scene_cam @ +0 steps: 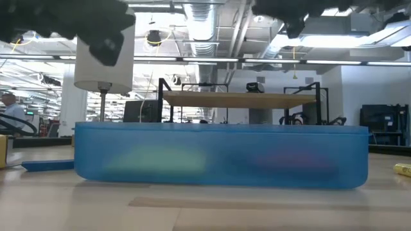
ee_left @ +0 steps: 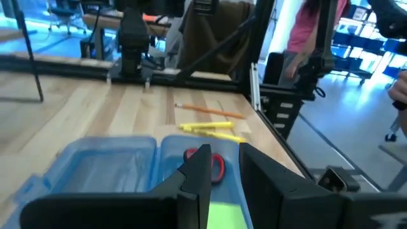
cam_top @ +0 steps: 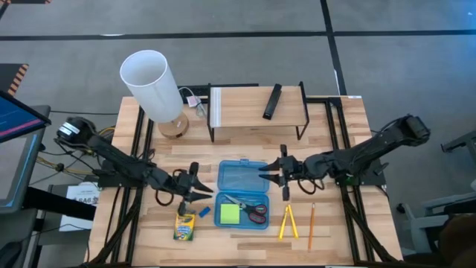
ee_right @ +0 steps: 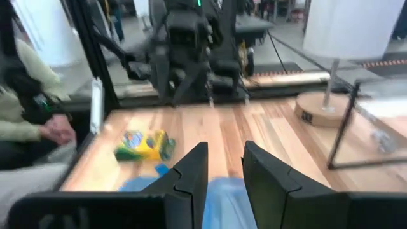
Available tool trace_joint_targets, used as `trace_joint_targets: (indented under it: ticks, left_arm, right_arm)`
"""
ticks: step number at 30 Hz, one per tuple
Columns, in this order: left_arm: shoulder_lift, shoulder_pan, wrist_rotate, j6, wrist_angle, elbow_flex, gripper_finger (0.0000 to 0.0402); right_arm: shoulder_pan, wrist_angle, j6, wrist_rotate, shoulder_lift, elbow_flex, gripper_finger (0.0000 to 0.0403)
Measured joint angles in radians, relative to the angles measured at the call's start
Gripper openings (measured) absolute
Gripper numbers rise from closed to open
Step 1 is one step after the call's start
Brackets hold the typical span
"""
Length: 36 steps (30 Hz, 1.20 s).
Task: Pack school essentials
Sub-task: Put the right yellow pen into the blue supply box
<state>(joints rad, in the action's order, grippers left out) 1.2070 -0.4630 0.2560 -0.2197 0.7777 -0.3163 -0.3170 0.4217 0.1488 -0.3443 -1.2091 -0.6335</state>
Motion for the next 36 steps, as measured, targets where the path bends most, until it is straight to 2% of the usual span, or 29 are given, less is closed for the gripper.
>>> trace_joint_targets:
  ticks: [4, 9, 15, 25, 30, 36]
  left_arm:
    - [-0.085, -0.003, 0.005, -0.003, -0.056, 0.030, 0.0067]
    - [-0.190, -0.013, 0.023, 0.005, -0.234, 0.030, 0.0067]
    - [-0.262, -0.035, 0.088, -0.004, -0.354, 0.030, 0.0067]
    - [-0.263, -0.048, 0.145, 0.027, -0.334, 0.030, 0.0067]
    - [-0.256, -0.018, 0.203, 0.117, -0.250, 0.030, 0.0066]
    - [-0.261, 0.064, 0.052, 0.150, -0.221, 0.030, 0.0066]
  right_arm:
    - [0.013, 0.004, 0.000, 0.000, -0.029, 0.001, 0.0118]
    - [0.013, 0.006, 0.000, 0.000, -0.041, 0.001, 0.0118]
    - [0.013, 0.014, 0.001, 0.000, -0.040, 0.001, 0.0118]
    - [0.013, 0.014, 0.017, 0.001, -0.040, 0.001, 0.0118]
    - [0.014, 0.024, 0.019, 0.001, -0.040, 0.001, 0.0118]
    - [0.020, 0.027, 0.019, 0.001, -0.040, 0.001, 0.0118]
